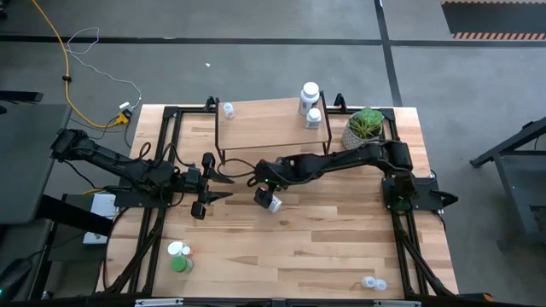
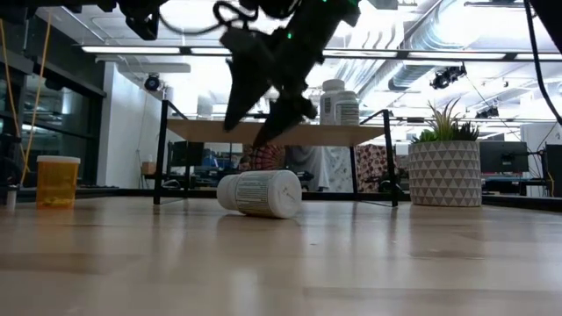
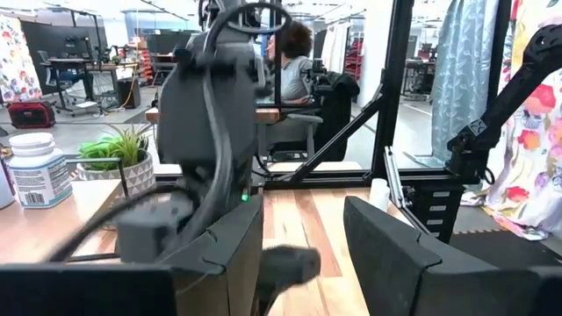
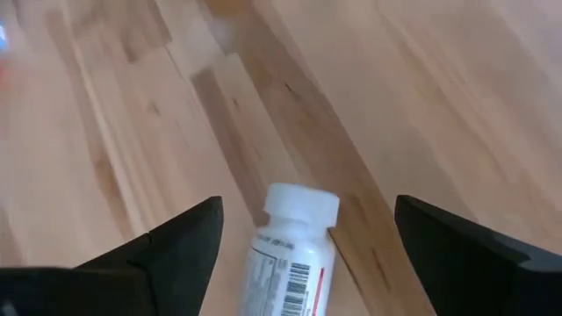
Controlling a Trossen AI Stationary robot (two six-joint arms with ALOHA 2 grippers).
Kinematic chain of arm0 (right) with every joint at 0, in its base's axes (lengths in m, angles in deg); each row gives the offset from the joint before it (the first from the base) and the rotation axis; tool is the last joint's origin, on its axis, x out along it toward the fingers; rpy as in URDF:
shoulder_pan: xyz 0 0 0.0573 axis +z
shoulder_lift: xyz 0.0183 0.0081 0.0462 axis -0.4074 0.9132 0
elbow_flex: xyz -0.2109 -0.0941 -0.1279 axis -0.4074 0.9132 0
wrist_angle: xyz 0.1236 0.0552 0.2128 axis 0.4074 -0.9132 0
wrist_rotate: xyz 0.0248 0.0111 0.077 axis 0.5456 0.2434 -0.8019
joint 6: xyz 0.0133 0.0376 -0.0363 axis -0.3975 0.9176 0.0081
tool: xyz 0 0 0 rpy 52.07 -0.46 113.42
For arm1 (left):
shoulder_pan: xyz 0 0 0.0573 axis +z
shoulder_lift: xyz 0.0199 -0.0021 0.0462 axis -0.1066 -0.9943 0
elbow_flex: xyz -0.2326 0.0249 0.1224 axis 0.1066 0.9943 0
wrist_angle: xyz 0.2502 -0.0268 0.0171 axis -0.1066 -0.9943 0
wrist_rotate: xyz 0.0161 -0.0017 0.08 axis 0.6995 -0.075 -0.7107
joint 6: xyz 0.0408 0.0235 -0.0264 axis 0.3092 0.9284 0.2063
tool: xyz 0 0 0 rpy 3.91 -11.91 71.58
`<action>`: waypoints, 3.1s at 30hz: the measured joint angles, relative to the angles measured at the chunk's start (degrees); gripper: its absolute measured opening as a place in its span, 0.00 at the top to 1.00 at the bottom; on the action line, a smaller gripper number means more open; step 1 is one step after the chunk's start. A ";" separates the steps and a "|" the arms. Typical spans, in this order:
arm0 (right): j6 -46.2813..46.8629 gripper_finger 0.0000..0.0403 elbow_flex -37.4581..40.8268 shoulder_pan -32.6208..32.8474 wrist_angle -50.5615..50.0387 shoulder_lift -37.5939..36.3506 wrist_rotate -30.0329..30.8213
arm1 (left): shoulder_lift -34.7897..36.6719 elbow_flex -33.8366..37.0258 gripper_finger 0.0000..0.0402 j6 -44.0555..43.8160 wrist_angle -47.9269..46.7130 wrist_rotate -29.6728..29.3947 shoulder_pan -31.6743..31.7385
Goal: Pick and place medicine bottles onto shelf by color
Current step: Put the right white pill bottle on the shelf
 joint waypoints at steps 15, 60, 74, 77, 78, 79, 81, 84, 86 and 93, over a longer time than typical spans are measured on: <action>-0.37 0.19 0.13 -0.01 4.65 8.00 -3.90 | 0.00 0.00 0.63 -0.04 0.05 0.01 0.02; -5.28 0.55 7.35 7.18 -12.33 1.37 8.07 | 0.33 0.00 0.63 -1.36 -0.18 0.04 0.01; -5.50 0.54 45.84 14.32 51.12 -25.81 21.15 | 0.33 0.00 0.63 -2.10 0.42 -1.16 0.02; -17.37 0.54 49.90 13.70 73.70 -26.12 25.53 | 0.33 0.00 0.63 -2.10 0.44 -1.24 0.00; -20.86 0.54 50.60 13.16 80.44 -25.58 26.82 | 0.33 0.00 0.63 -2.10 0.46 -1.27 0.00; -24.02 0.54 51.08 12.40 86.19 -24.91 27.84 | 0.33 0.00 0.63 -2.10 0.44 -1.29 0.00; -29.45 0.54 51.29 10.78 95.07 -23.22 29.10 | 0.33 0.00 0.63 -2.10 0.45 -1.30 0.02; -35.03 0.54 50.40 8.23 101.82 -20.34 30.01 | 0.33 0.00 0.63 -1.88 0.46 -1.31 0.00; -38.15 0.54 48.94 6.75 104.14 -18.07 32.40 | 0.33 0.00 0.63 -1.09 0.44 -1.31 0.00; -50.48 0.54 41.37 1.74 114.97 -7.94 45.31 | 0.33 0.00 0.63 -0.61 0.43 -1.31 0.00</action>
